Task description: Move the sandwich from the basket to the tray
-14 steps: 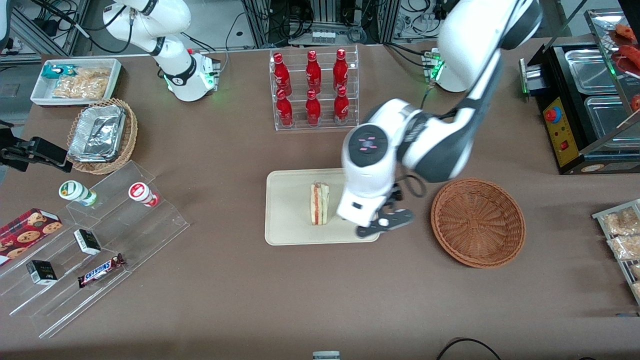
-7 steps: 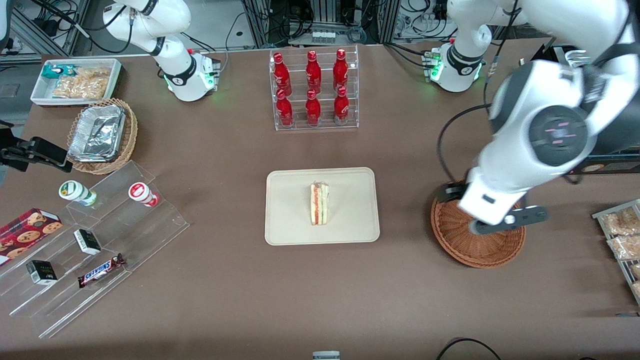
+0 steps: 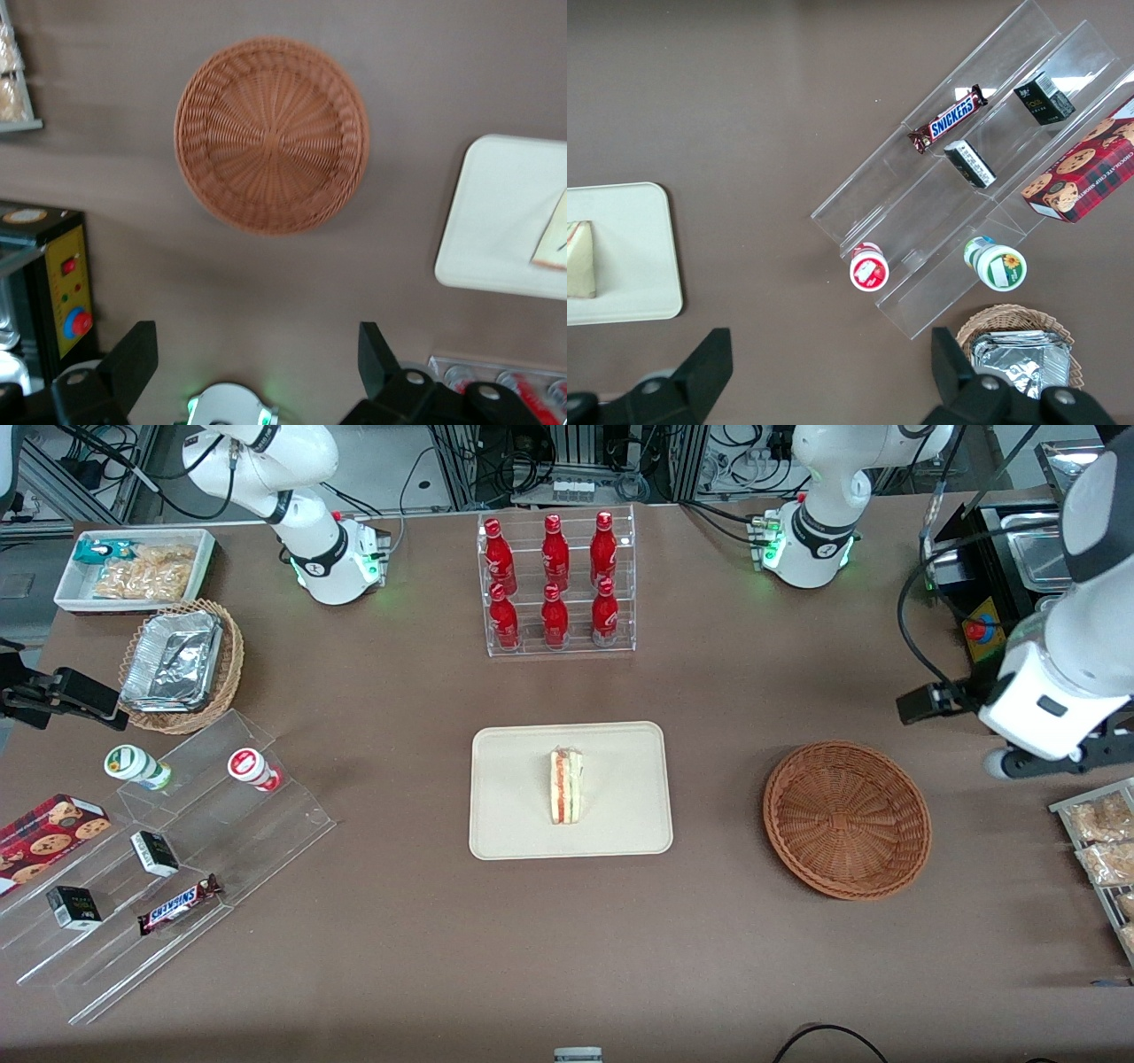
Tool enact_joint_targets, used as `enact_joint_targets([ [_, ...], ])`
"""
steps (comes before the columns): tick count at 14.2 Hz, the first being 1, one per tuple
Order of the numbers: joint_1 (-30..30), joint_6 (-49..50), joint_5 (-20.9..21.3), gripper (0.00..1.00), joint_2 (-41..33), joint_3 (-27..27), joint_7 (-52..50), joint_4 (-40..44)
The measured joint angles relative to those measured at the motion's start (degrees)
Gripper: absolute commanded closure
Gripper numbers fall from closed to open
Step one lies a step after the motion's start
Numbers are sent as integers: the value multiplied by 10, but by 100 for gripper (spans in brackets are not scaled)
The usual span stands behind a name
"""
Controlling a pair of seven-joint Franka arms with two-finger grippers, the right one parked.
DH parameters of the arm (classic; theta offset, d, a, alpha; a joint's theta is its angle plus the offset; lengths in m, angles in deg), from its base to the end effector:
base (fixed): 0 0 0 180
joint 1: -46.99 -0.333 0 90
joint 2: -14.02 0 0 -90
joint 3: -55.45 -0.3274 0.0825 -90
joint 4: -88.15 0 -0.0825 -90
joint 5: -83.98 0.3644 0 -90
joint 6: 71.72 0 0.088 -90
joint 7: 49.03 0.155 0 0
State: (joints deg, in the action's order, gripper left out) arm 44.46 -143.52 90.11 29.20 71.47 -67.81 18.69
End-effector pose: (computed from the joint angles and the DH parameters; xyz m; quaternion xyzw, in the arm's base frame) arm 0.5630 -0.0922 0.5775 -0.9924 -0.0578 0.0986 0.0450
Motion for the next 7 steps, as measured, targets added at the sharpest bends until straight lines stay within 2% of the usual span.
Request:
enact_joint_targets([
  [3, 2, -1, -3, 0, -77, -1, 13, -85],
  [7, 1, -38, -29, 0, -150, -31, 37, -165],
])
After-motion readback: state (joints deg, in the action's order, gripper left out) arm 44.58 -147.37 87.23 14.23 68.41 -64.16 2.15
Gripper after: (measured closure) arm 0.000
